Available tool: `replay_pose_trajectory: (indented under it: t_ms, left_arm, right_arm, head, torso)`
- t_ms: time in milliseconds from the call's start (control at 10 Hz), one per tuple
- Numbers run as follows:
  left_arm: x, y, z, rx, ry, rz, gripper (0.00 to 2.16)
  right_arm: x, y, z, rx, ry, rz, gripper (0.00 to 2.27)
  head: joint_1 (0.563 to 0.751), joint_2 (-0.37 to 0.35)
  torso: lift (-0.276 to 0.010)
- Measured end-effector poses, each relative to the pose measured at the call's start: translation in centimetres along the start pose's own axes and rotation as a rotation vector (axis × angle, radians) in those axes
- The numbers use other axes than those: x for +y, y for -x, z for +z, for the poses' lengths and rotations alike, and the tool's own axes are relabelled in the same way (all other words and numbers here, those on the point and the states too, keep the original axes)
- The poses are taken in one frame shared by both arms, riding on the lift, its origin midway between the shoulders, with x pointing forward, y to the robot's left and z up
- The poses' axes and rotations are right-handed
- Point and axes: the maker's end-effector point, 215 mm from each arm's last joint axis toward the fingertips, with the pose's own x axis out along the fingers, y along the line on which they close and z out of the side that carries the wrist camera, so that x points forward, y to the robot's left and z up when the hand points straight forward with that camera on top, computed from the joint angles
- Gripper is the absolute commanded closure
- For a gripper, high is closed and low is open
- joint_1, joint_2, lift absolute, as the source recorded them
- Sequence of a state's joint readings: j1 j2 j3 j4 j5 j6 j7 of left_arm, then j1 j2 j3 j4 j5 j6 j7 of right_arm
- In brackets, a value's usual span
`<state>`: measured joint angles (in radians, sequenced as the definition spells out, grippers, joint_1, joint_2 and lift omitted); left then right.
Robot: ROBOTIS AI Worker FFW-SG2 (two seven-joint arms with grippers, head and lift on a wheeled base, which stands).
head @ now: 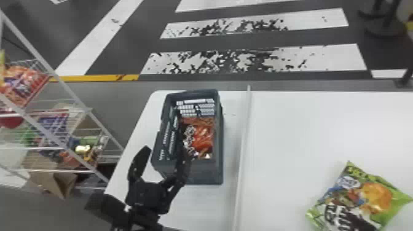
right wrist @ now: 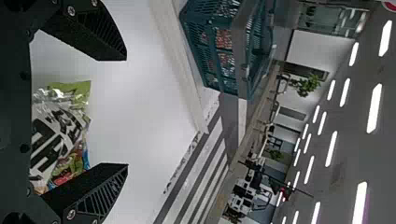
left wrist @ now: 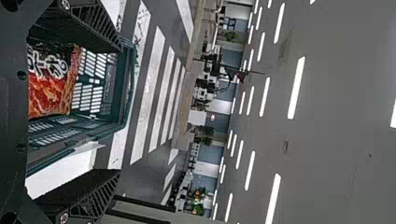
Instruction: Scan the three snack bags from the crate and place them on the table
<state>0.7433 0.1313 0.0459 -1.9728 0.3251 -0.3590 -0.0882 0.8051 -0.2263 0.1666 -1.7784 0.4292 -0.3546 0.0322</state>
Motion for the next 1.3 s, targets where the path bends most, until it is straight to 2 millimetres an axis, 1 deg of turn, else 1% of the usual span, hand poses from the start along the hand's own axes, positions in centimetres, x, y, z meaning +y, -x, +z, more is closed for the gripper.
replay_pose_trajectory:
  t_ms: [100,200,300,500,700,800,900,1000,1100,1200,1300]
  left_arm:
    - [-0.2,0.0,0.1,0.000,0.003,-0.010,0.08]
    - [-0.4,-0.1,0.1,0.001,0.010,-0.019,0.08]
    - [-0.3,-0.1,0.1,0.000,0.016,-0.020,0.08]
    - [-0.4,-0.3,0.1,-0.001,0.016,-0.026,0.08]
    - [-0.8,-0.6,0.1,-0.001,0.017,-0.049,0.08]
    - [-0.9,-0.9,-0.1,0.007,0.022,-0.056,0.08]
    - [-0.9,-1.0,-0.3,0.012,0.026,-0.060,0.08]
    - [-1.0,-0.9,-0.5,0.017,0.028,-0.067,0.08]
    - [-1.1,-0.9,-0.7,0.020,0.029,-0.073,0.08]
    - [-1.1,-1.0,-0.7,0.019,0.030,-0.075,0.08]
    - [-1.2,-1.1,-0.7,0.019,0.031,-0.078,0.08]
  right_arm:
    - [1.3,0.1,-1.7,0.064,0.057,0.000,0.12]
    - [1.5,0.0,-3.2,0.112,0.089,-0.012,0.12]
    - [1.0,-0.3,-4.4,0.153,0.106,-0.028,0.12]
    - [-0.8,-0.8,-6.6,0.233,0.155,-0.091,0.12]
    - [-2.0,-1.4,-10.2,0.361,0.234,-0.129,0.12]
    - [-2.3,-1.5,-10.9,0.393,0.251,-0.133,0.32]
    - [-2.6,-1.5,-11.2,0.406,0.258,-0.139,1.88]
    - [-3.0,-1.7,-10.9,0.404,0.255,-0.150,2.17]
    - [-3.3,-1.8,-10.5,0.395,0.249,-0.166,2.22]
    - [-3.7,-1.9,-9.4,0.359,0.236,-0.194,2.22]
    - [-4.3,-2.1,-7.5,0.283,0.193,-0.226,2.22]
  head:
    - [0.695,0.288]
    - [0.695,0.283]
    - [0.695,0.265]
    - [0.695,0.224]
    - [0.695,0.163]
    - [0.695,0.146]
    - [0.695,0.140]
    - [0.695,0.133]
    - [0.695,0.128]
    - [0.695,0.129]
    - [0.695,0.138]
  torso:
    - [-0.037]
    - [-0.037]
    - [-0.037]
    - [-0.037]
    - [-0.037]
    - [-0.037]
    - [-0.037]
    - [-0.037]
    - [-0.037]
    - [-0.037]
    - [-0.037]
